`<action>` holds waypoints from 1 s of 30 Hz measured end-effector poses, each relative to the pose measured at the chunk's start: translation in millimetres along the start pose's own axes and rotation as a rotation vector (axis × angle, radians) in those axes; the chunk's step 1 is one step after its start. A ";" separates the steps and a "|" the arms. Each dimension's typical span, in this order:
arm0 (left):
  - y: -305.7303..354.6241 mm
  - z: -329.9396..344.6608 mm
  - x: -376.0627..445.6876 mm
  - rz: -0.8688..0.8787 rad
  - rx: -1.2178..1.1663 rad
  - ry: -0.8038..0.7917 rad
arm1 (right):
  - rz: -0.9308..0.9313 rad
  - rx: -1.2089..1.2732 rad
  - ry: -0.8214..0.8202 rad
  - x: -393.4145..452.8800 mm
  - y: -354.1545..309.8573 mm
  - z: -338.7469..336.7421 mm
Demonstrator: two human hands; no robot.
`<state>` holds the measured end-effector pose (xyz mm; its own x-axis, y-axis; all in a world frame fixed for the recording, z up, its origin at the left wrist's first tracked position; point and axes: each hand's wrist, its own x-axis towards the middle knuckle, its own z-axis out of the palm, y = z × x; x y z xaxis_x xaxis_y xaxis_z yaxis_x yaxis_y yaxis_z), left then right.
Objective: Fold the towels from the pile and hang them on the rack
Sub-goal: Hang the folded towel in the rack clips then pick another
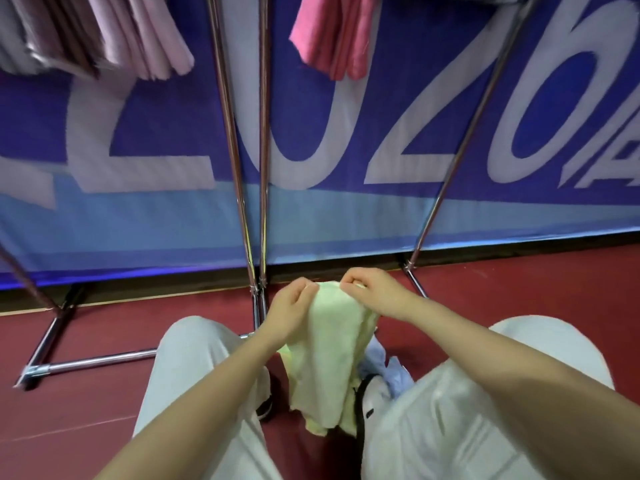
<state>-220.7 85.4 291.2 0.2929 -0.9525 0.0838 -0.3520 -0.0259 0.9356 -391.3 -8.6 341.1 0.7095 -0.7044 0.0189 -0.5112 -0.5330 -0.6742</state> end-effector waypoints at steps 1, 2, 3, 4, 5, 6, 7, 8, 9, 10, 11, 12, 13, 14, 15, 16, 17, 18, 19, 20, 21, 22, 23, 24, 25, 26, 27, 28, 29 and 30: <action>0.6 1.9 -4.0 0.006 -0.024 0.012 | -0.007 -0.012 -0.017 -5.0 -0.8 -0.5; 2.0 4.0 -7.4 0.008 -0.047 0.029 | -0.013 -0.030 -0.031 -9.5 -0.3 -0.4; 4.0 5.9 -10.4 0.011 -0.061 0.044 | -0.018 -0.045 -0.044 -14.6 -0.6 -0.3; 5.8 7.7 -12.9 0.016 -0.063 0.055 | -0.017 -0.049 -0.053 -20.0 -0.3 0.3; 7.5 8.8 -14.9 0.028 -0.057 0.053 | -0.011 -0.049 -0.054 -25.6 0.5 1.2; 8.8 10.2 -15.6 0.042 -0.040 0.035 | 0.006 -0.042 -0.044 -30.6 2.3 2.6; 9.4 11.3 -15.3 0.061 -0.008 0.005 | 0.028 -0.025 -0.028 -35.6 4.8 3.7; 9.5 12.6 -14.1 0.081 0.042 -0.029 | 0.057 -0.002 -0.009 -39.9 9.8 4.8; 8.5 14.4 -12.3 0.101 0.113 -0.064 | 0.082 0.019 0.010 -44.3 15.5 5.3; 7.1 17.1 -9.9 0.126 0.216 -0.094 | 0.107 0.038 0.027 -48.2 22.3 5.8; 5.4 21.3 -7.9 0.160 0.342 -0.125 | 0.125 0.053 0.041 -52.4 29.3 6.4; 4.1 27.3 -6.2 0.192 0.459 -0.152 | 0.140 0.068 0.049 -56.5 36.9 7.2; 3.4 34.3 -4.6 0.216 0.530 -0.168 | 0.150 0.083 0.051 -60.5 44.4 7.9; 2.8 42.4 -3.1 0.229 0.546 -0.173 | 0.160 0.097 0.053 -64.2 52.3 9.0; 2.9 50.9 -2.4 0.235 0.520 -0.165 | 0.165 0.110 0.063 -67.9 59.9 10.3; 3.7 59.5 -1.9 0.234 0.465 -0.146 | 0.173 0.123 0.083 -72.0 67.3 11.7; 4.9 67.8 -1.4 0.225 0.392 -0.124 | 0.185 0.140 0.113 -77.7 75.1 13.5; 5.5 75.5 -0.1 0.209 0.318 -0.103 | 0.201 0.157 0.145 -84.6 83.3 16.0; 6.3 81.6 1.2 0.187 0.249 -0.088 | 0.218 0.173 0.171 -92.2 91.3 19.2; 7.7 86.8 2.4 0.156 0.189 -0.079 | 0.239 0.189 0.192 -99.3 97.7 22.8; 9.4 90.8 2.7 0.117 0.129 -0.073 | 0.258 0.204 0.209 -104.7 101.5 26.0; 11.9 93.4 3.0 0.071 0.064 -0.063 | 0.274 0.223 0.225 -106.8 102.1 28.5; 14.9 94.4 3.7 0.012 -0.009 -0.042 | 0.280 0.241 0.239 -105.6 100.0 30.2; 18.4 94.2 4.7 -0.052 -0.086 -0.001 | 0.281 0.258 0.251 -101.7 94.6 31.3; 20.5 92.5 6.2 -0.113 -0.161 0.050 | 0.281 0.279 0.255 -97.2 88.2 33.1; 22.2 89.5 7.8 -0.163 -0.228 0.102 | 0.292 0.312 0.255 -93.2 82.5 36.2; 22.7 85.5 9.6 -0.202 -0.275 0.145 | 0.307 0.354 0.257 -90.6 79.4 41.4; 22.7 80.9 11.3 -0.227 -0.300 0.173 | 0.329 0.392 0.263 -89.6 78.0 47.9; 22.8 76.4 11.6 -0.236 -0.301 0.184 | 0.352 0.425 0.267 -90.2 78.8 55.6; 22.9 72.8 10.7 -0.231 -0.275 0.184 | 0.372 0.438 0.264 -91.9 80.1 63.2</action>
<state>-290.4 52.5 288.5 0.4997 -0.8601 -0.1026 -0.0151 -0.1270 0.9918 -466.8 43.0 238.7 0.3502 -0.9274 -0.1316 -0.4153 -0.0278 -0.9093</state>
